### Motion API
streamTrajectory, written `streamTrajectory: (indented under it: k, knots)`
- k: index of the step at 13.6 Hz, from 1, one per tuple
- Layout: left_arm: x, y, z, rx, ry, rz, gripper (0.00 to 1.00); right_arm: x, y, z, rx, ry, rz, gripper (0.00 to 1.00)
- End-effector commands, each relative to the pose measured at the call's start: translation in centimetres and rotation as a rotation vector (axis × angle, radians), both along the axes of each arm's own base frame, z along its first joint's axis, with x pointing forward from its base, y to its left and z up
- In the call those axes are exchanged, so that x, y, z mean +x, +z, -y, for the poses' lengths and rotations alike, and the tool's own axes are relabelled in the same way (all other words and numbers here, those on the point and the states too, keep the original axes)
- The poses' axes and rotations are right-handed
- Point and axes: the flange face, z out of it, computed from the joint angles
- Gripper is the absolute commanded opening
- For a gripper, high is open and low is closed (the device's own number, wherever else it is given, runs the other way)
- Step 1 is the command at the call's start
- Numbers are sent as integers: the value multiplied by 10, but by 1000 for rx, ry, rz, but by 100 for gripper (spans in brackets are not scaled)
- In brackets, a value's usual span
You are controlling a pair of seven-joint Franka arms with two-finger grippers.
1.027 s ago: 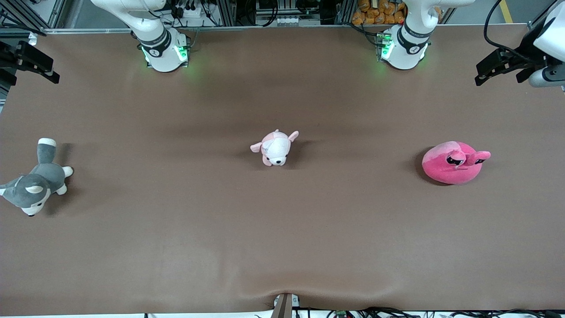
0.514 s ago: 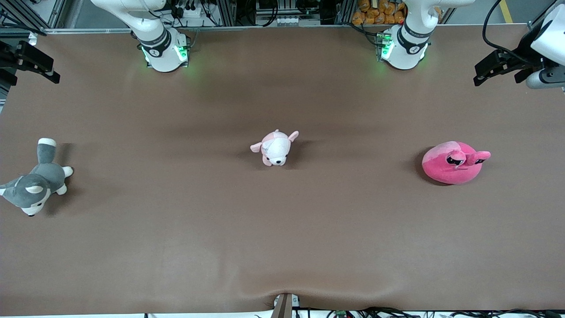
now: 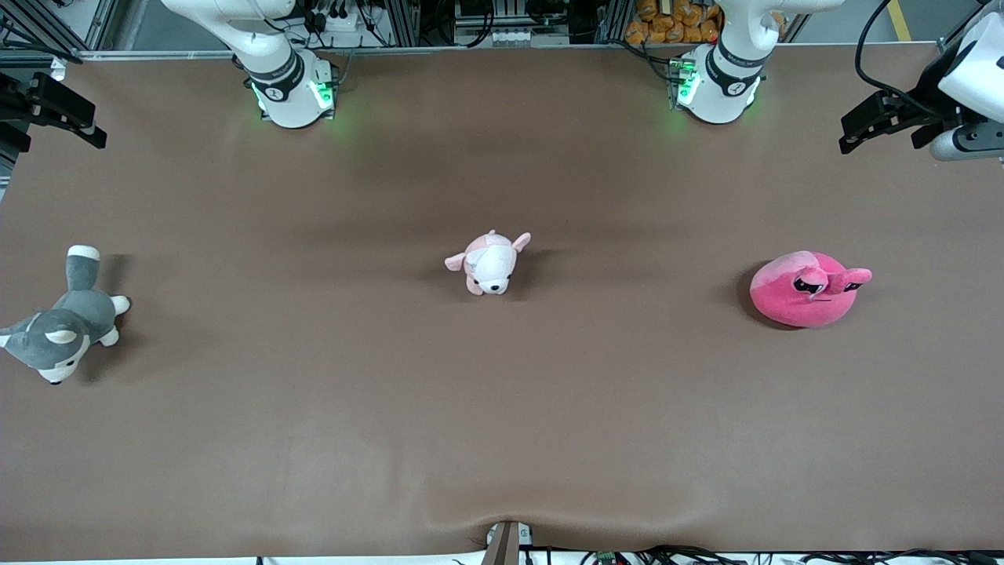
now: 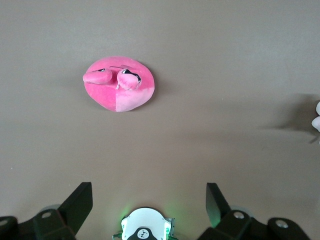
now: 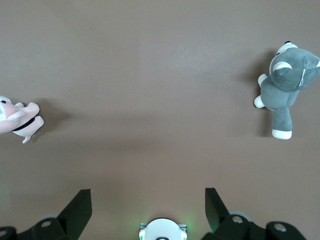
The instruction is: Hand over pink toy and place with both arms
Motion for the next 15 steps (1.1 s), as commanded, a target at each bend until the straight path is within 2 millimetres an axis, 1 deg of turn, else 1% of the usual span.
streamTrajectory:
  k: [1, 7, 8, 10, 14, 15]
  knots:
    - [-6, 1, -2, 22, 1, -1, 100, 2, 4, 4, 23, 2, 5, 100]
    - [-2, -4, -3, 22, 5, -5, 100, 2, 4, 4, 23, 2, 5, 100]
    - [-2, -7, -3, 23, 6, -10, 100, 2, 4, 4, 25, 3, 5, 100]
    - [4, -17, -16, 23, 32, -3, 100, 2, 4, 5, 25, 1, 4, 100]
    - [10, -33, -20, 24, 38, -19, 100, 2, 4, 7, 25, -3, 1, 100]
    - [13, -38, -25, 24, 49, -24, 100, 2, 4, 10, 25, -8, 1, 100]
